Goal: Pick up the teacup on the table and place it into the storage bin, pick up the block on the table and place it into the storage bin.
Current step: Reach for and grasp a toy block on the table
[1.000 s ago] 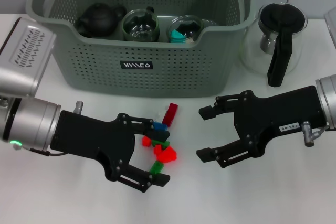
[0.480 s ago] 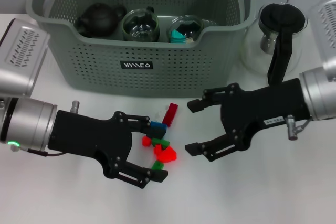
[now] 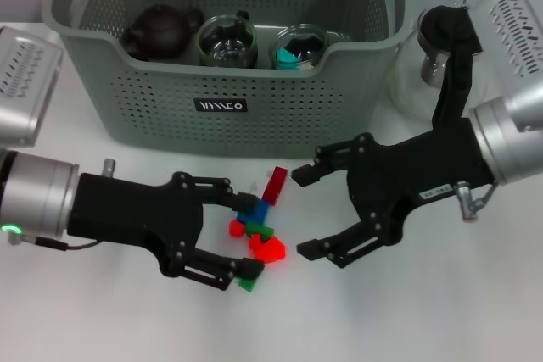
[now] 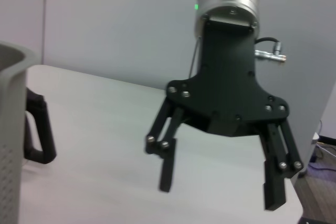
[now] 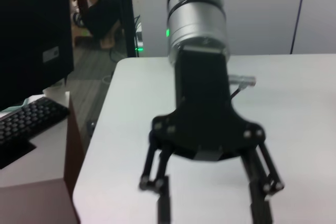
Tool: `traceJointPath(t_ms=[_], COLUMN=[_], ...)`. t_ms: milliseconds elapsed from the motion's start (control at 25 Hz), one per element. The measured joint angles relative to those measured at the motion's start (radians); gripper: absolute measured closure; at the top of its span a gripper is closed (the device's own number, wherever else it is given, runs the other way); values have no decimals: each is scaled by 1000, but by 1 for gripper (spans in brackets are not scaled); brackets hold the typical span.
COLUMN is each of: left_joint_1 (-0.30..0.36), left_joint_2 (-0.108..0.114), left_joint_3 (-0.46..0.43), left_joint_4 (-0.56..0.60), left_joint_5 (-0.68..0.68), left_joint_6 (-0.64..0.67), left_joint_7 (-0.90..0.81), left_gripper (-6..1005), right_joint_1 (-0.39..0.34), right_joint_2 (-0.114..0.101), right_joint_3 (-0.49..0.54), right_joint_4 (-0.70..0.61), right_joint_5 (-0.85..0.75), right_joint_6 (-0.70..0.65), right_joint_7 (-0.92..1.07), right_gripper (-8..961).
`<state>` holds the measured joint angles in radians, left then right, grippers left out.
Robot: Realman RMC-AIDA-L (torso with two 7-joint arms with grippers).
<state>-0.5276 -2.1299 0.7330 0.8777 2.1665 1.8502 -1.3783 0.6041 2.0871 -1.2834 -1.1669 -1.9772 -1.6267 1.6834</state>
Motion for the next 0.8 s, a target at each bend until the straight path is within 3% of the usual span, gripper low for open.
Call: traceJointPath(t_ms=[320,520,800], left_joint_1=[5,9,10], left_joint_2=[28,35,44], left_joint_3=[-58,-77,-141], left_joint_4=[36,60,65], left_joint_5=[37,49,53], left_joint_6=[55,77,79], left_joint_7=[-26,-29,-30], left_gripper=[126,126,128], right_joint_1=[-5,-7,11], right_joint_2=[-9,9,11], right_joint_3=[84,90,88], right_joint_4=[9,50,218], right_joint_5=[-7,-5,49], right_joint_6=[-100,-101,-57], right_joint_7=[-21,-123,-313], right_gripper=[26,26,25])
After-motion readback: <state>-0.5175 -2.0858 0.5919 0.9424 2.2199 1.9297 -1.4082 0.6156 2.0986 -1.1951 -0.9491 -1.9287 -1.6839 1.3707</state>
